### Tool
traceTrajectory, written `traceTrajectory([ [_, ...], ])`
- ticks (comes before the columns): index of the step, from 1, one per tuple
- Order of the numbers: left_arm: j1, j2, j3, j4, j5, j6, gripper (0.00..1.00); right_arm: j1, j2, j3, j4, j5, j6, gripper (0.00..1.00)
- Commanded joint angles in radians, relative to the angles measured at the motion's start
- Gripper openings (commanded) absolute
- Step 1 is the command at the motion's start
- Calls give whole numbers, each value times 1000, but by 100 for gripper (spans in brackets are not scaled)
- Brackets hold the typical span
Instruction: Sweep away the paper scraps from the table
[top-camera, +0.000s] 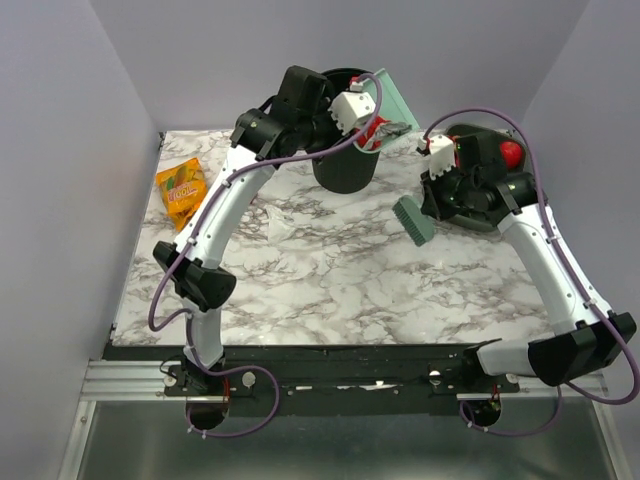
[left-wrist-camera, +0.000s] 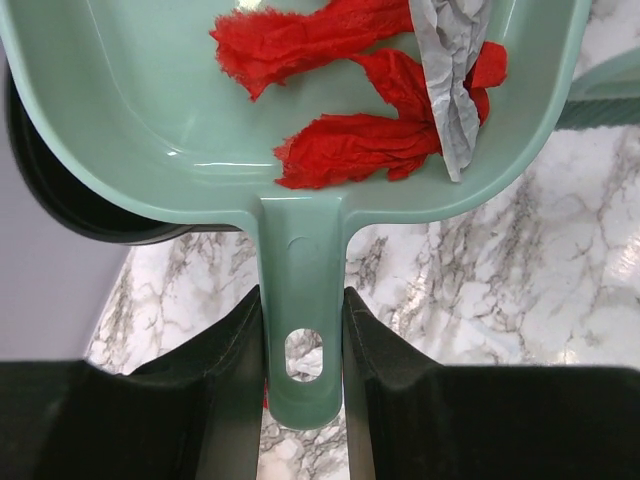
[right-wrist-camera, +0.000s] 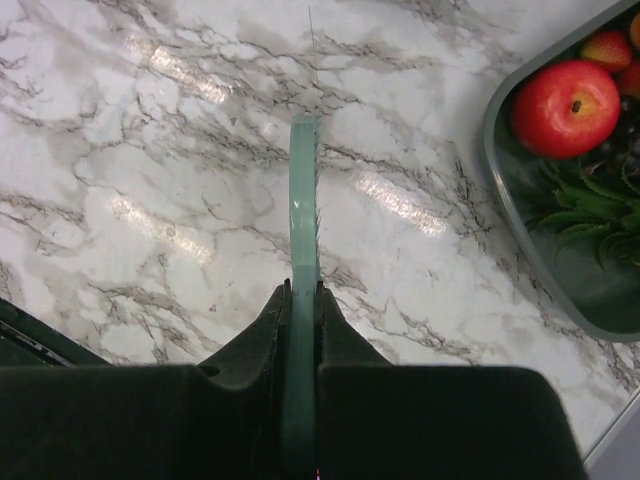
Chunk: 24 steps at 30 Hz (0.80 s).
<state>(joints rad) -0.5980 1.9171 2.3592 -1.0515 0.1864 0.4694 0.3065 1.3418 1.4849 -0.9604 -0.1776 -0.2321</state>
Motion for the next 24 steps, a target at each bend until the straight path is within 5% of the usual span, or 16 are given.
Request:
traceTrajectory([
  [1,40,29,78,44,-36,-43,0,-15,-20,-40,17,-43,11,1],
  [13,104,209,288,246,-339,-34,0,-47,22,-23,29,-89,39,1],
  [24,132,275,287,427,-442,161,0,-69,-21,-83,25,-105,42,1],
])
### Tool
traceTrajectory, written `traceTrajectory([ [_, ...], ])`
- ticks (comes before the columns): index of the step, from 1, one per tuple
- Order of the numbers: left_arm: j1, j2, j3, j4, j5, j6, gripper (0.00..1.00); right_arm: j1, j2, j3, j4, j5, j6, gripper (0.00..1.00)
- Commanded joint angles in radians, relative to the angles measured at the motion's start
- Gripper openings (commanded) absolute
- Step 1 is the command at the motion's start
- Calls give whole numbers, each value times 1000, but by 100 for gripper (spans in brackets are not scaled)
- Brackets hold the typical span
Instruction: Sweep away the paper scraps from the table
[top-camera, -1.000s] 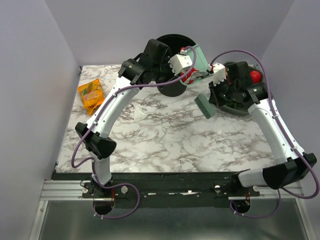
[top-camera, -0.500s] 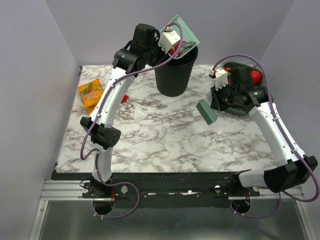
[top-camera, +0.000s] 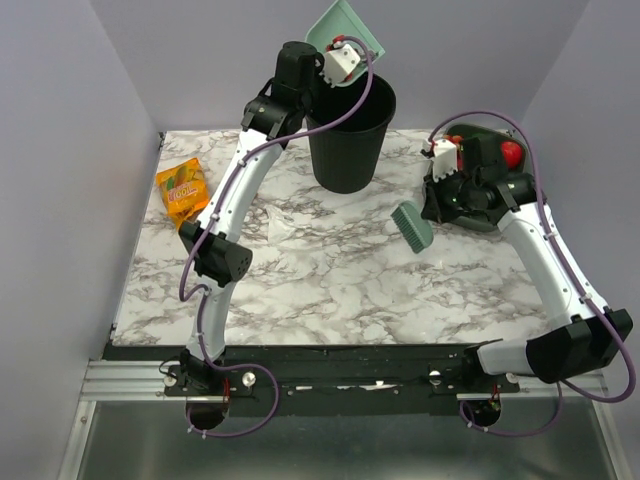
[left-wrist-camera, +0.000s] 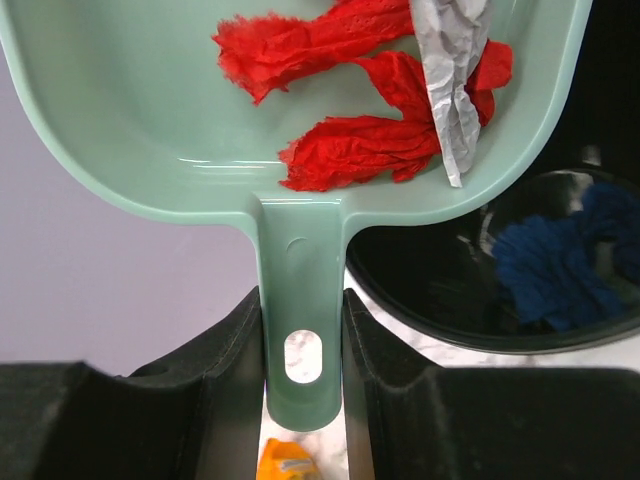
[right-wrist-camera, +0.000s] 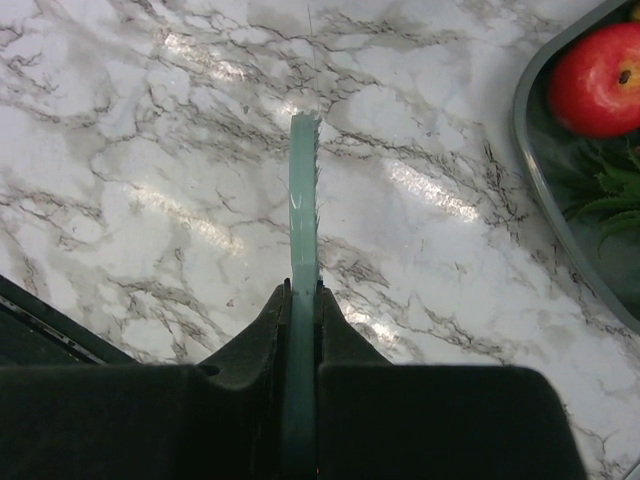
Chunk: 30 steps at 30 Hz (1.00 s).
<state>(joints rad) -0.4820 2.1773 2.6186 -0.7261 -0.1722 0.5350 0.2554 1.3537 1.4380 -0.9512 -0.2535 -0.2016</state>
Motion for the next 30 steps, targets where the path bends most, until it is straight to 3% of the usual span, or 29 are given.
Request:
traceTrajectory([
  [1,17,16,21,111,-87,132,0,-25,-36,-47,15,-32,13,1],
  [30,68,150,-29,338,-208,686,0,-134,-139,-133,2,-128,61,1],
])
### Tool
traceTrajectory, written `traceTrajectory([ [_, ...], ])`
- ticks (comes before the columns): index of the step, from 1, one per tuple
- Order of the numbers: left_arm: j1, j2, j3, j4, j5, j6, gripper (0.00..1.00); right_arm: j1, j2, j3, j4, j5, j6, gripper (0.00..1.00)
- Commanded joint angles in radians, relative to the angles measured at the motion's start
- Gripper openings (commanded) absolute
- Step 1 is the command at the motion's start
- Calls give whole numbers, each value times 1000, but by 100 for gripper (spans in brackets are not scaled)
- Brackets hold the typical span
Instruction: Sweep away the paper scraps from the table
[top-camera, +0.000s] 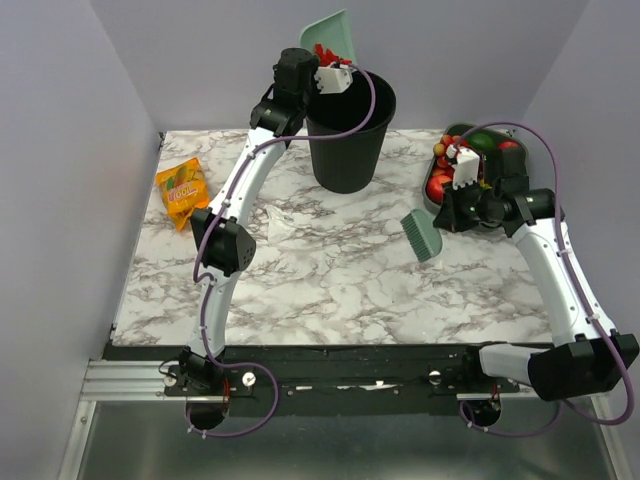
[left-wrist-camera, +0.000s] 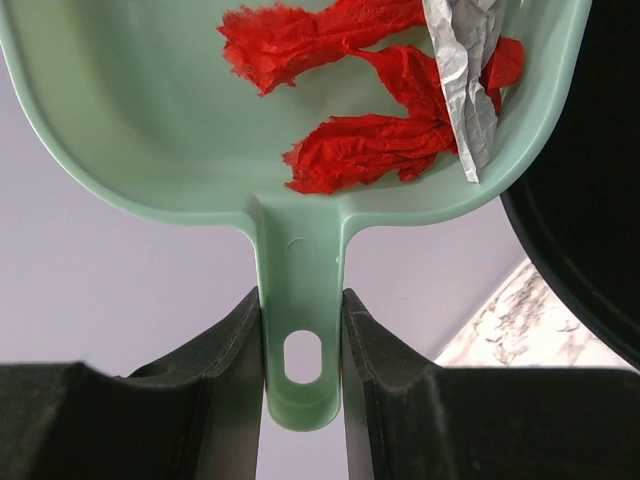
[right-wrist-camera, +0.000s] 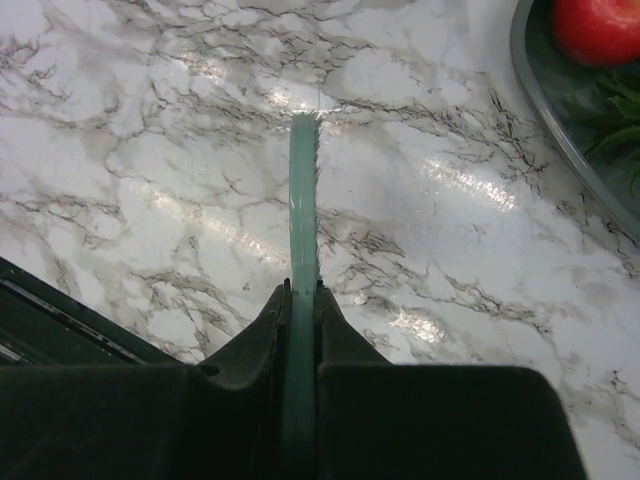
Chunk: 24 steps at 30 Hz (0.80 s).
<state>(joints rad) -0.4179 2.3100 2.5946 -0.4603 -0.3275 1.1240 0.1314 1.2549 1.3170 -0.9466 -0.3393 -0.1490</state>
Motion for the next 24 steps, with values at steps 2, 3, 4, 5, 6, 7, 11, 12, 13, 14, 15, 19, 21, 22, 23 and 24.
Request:
traceTrajectory([
  [2,4,20,-7,91,-53,129,0,-10,-45,-13,-1,-37,8,1],
  [3,4,26,-10,97,-51,161,0,-12,-46,-15,-1,-35,6,1],
  [4,4,28,-13,107,-50,177,0,-12,-46,-15,-1,-33,8,0],
  [5,5,31,-13,112,-42,186,0,-15,-45,-16,-1,-35,8,1],
  [6,4,31,-14,115,-36,206,0,-15,-46,-16,-1,-36,9,1],
  [7,4,29,-19,121,-30,210,0,-19,-46,-19,-1,-40,11,1],
  [11,4,22,-62,144,-8,261,0,-33,-51,-30,-6,-46,17,1],
  [12,4,26,-62,143,-2,269,0,-36,-52,-32,-6,-46,19,1],
  [13,4,29,-65,140,-1,292,0,-41,-55,-35,-6,-46,20,1],
  [14,2,29,-71,143,-2,306,0,-42,-57,-42,-4,-47,22,1],
  [15,-2,31,-80,150,-16,324,0,-45,-61,-45,-6,-49,26,1],
  [19,-15,19,-174,288,-56,464,0,-59,-72,-55,-12,-56,31,1],
  [21,-18,11,-172,298,-44,491,0,-67,-77,-59,-12,-60,32,1],
  [22,-21,6,-175,307,-35,502,0,-72,-80,-61,-12,-61,32,1],
  [23,-22,3,-177,310,-31,513,0,-78,-81,-62,-12,-63,31,1],
  [24,-24,-7,-185,313,-28,534,0,-79,-81,-64,-12,-63,31,1],
])
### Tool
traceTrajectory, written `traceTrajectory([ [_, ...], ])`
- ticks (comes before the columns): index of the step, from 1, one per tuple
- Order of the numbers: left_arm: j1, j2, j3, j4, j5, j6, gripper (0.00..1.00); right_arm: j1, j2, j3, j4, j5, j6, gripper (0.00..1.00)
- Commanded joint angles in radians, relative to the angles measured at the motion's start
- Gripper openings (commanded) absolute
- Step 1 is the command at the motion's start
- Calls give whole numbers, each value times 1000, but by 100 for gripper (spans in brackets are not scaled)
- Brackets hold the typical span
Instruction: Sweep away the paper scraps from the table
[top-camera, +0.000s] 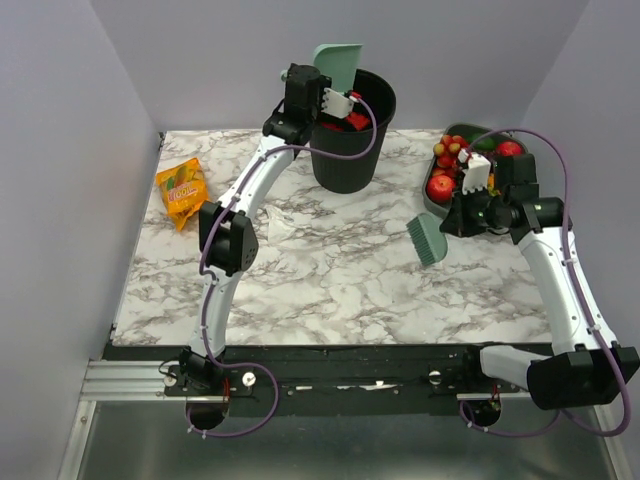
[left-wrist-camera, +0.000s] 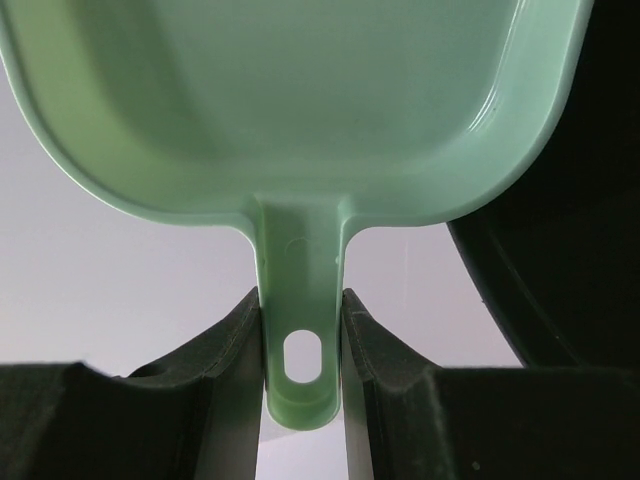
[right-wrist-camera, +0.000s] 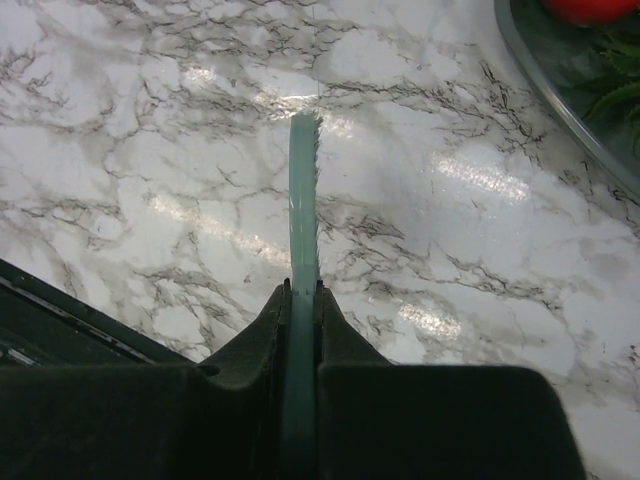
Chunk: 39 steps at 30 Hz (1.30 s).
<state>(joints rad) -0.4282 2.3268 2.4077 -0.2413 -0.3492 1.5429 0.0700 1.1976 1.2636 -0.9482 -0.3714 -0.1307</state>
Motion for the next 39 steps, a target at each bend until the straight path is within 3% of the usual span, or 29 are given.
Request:
traceTrajectory([
  [1,-15,-33,-34,129,-4,134,0,-22,-27,-13,-11,-31,14,0],
  [6,-18,-86,-154,232,12,203,0,-29,-32,-23,-12,-47,20,1],
  [12,-35,-58,-56,235,-20,140,0,-33,-32,-27,-11,-52,14,1],
  [16,-44,-35,184,149,-114,-53,0,-33,-27,-20,-9,-57,-1,1],
  [21,-38,-229,44,188,-201,-252,0,-35,2,-7,-9,-81,-4,1],
  [24,-26,-340,36,-42,-266,-455,0,-33,37,17,-8,-122,-10,1],
  [25,-23,-377,-7,-115,-266,-621,0,-35,45,40,-8,-133,-12,1],
  [29,-14,-605,-256,-479,-105,-921,0,-15,103,106,-4,-166,-35,1],
  [32,-3,-762,-421,-617,-15,-1116,0,55,149,160,-11,-124,-96,1],
  [34,14,-871,-558,-665,88,-1159,0,111,186,209,-17,-91,-168,1],
  [39,22,-1082,-858,-745,174,-1211,0,333,298,296,2,26,-338,0],
])
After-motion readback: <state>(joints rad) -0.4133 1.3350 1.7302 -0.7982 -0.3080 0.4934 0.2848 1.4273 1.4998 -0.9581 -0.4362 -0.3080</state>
